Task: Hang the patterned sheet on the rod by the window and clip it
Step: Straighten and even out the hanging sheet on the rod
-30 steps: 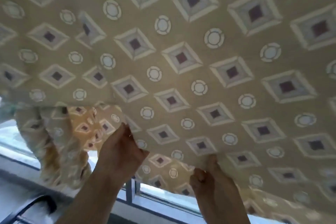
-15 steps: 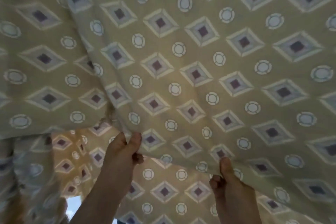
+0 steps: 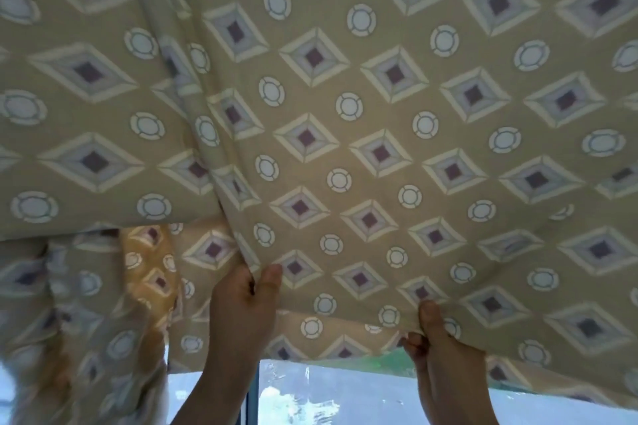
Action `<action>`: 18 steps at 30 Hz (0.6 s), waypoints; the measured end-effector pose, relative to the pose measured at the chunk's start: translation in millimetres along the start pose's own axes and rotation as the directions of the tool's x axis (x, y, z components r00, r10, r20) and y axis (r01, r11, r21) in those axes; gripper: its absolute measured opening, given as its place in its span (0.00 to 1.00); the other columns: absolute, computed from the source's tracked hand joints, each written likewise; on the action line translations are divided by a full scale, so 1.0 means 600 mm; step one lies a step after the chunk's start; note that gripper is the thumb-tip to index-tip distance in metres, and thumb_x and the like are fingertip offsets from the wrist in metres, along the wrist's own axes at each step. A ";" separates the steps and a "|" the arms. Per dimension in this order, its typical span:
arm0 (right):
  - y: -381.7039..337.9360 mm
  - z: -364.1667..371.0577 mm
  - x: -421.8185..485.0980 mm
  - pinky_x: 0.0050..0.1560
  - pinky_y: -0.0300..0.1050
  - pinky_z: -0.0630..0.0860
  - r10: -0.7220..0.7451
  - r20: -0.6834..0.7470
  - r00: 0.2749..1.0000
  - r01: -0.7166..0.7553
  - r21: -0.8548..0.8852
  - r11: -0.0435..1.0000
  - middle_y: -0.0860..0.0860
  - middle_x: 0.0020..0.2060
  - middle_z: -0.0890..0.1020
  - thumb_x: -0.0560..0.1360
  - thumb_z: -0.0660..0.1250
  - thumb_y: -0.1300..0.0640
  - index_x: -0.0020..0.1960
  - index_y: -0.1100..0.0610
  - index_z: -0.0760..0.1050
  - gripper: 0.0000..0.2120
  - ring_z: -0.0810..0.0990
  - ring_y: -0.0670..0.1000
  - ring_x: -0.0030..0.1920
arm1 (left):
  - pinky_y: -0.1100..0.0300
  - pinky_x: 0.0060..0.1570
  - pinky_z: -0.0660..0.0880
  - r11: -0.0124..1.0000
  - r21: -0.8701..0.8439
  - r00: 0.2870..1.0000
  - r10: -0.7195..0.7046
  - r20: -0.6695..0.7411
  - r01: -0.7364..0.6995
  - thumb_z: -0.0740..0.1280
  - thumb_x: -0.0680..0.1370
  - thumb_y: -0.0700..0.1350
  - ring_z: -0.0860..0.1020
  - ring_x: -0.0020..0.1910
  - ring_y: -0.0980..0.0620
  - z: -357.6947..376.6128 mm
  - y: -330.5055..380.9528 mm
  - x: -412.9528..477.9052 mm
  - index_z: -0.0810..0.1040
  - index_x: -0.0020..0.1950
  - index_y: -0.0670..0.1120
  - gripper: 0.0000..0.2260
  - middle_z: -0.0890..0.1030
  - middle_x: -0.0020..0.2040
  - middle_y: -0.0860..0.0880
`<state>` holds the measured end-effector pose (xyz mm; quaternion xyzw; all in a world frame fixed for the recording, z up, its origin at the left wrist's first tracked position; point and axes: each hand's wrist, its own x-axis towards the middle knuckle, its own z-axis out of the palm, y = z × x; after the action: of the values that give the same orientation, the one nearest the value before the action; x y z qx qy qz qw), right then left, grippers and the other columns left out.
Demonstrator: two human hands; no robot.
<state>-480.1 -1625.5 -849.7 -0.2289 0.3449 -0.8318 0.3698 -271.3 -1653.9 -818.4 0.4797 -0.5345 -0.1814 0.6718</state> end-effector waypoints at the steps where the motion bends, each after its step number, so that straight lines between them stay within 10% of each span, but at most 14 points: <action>1: 0.006 -0.005 0.001 0.23 0.35 0.67 -0.004 -0.012 1.000 0.003 -0.020 1.000 0.55 0.39 0.74 0.77 0.65 0.67 0.70 0.59 0.67 0.23 0.68 0.45 0.22 | 0.69 0.26 0.68 1.000 -0.010 1.000 -0.007 -0.001 0.007 0.69 0.76 0.43 0.76 0.29 0.60 0.001 -0.007 -0.004 0.77 0.34 0.41 0.12 0.79 0.28 0.49; 10: 0.030 -0.045 -0.021 0.18 0.35 0.67 0.032 -0.087 0.996 -0.048 -0.195 0.980 0.49 0.18 0.73 0.76 0.68 0.68 0.50 0.69 0.76 0.05 0.66 0.45 0.15 | 0.68 0.31 0.68 0.999 -0.045 1.000 -0.012 0.015 0.013 0.64 0.66 0.61 0.75 0.33 0.58 0.002 -0.061 -0.053 0.76 0.33 0.52 0.13 0.79 0.29 0.50; 14: 0.034 -0.081 -0.031 0.16 0.36 0.67 0.096 -0.014 0.995 -0.096 -0.310 0.946 0.51 0.14 0.68 0.78 0.65 0.66 0.43 0.67 0.75 0.06 0.66 0.46 0.14 | 0.66 0.41 0.73 0.998 -0.009 0.994 -0.057 0.091 0.058 0.70 0.71 0.51 0.78 0.40 0.62 0.002 -0.089 -0.075 0.82 0.41 0.55 0.01 0.82 0.37 0.58; 18: 0.000 -0.064 -0.062 0.15 0.33 0.62 0.249 0.055 0.967 -0.216 -0.342 0.915 0.48 0.14 0.65 0.76 0.69 0.57 0.40 0.69 0.72 0.15 0.66 0.45 0.14 | 0.60 0.29 0.63 0.989 0.044 0.980 -0.148 0.131 0.143 0.66 0.66 0.58 0.71 0.27 0.60 0.004 -0.090 -0.090 0.62 0.25 0.47 0.20 0.74 0.26 0.61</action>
<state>-481.6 -1581.1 -879.6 -0.2855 0.4869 -0.6994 0.4384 -278.7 -1639.7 -893.1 0.5156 -0.5449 -0.2526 0.6112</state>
